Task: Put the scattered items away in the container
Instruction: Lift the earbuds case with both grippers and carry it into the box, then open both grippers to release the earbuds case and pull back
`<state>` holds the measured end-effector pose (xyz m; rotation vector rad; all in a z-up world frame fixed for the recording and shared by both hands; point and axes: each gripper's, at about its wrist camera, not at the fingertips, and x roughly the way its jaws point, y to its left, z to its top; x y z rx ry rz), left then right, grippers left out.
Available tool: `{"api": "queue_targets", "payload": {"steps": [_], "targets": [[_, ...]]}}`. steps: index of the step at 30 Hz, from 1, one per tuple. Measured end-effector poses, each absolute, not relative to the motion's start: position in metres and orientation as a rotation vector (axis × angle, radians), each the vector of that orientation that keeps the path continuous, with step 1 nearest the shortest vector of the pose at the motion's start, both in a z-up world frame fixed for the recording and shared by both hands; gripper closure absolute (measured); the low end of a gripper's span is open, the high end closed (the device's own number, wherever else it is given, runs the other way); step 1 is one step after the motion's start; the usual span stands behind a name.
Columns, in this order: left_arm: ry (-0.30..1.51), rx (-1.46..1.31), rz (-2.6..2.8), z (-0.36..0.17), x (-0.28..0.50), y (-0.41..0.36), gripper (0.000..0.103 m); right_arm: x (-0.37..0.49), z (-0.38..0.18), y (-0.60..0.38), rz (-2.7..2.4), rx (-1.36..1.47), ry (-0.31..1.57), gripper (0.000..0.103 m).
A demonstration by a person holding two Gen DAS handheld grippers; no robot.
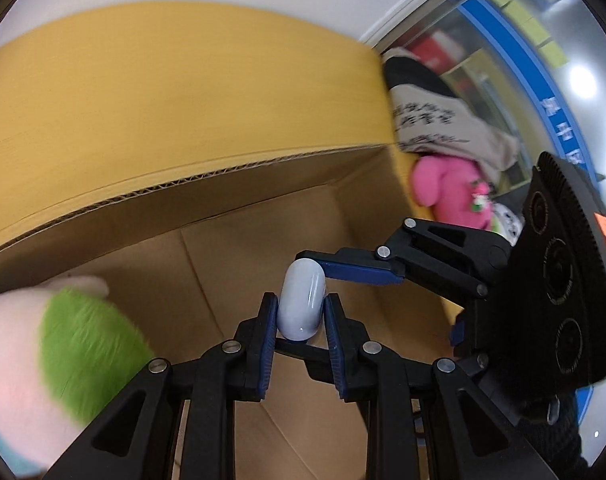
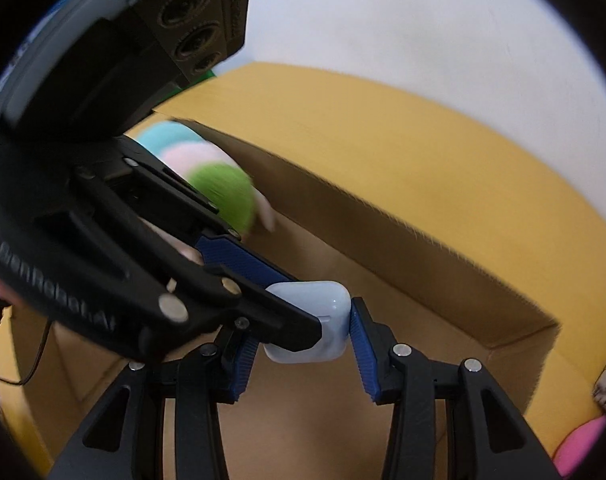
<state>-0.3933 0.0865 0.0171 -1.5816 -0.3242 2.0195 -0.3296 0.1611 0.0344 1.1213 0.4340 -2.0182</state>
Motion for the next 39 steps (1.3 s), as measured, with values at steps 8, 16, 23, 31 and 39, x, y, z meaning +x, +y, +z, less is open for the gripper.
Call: {"api": "queue_targets", "payload": {"steps": [8, 16, 23, 31, 39], "targets": [[-0.242, -1.617, 2.068, -0.004, -0.398, 0.098, 0.079, -0.338, 0.005, 0.153, -2.046, 1.273, 0.444, 0.06], [-0.241, -1.505, 2.176, 0.031, -0.374, 0.09, 0.064, -0.308, 0.032, 0.165, -2.18, 1.212, 0.404, 0.039], [-0.112, -1.216, 2.42, 0.11, -0.286, 0.068, 0.021, -0.198, 0.108, 0.203, -2.349, 0.964, 0.28, 0.025], [-0.042, -0.962, 2.619, 0.154, -0.138, 0.04, 0.001, -0.103, 0.14, 0.231, -2.505, 0.883, 0.118, 0.024], [-0.044, -0.901, 2.755, 0.145, -0.043, 0.039, 0.0, -0.046, 0.109, 0.234, -2.596, 0.964, 0.151, 0.024]]}}
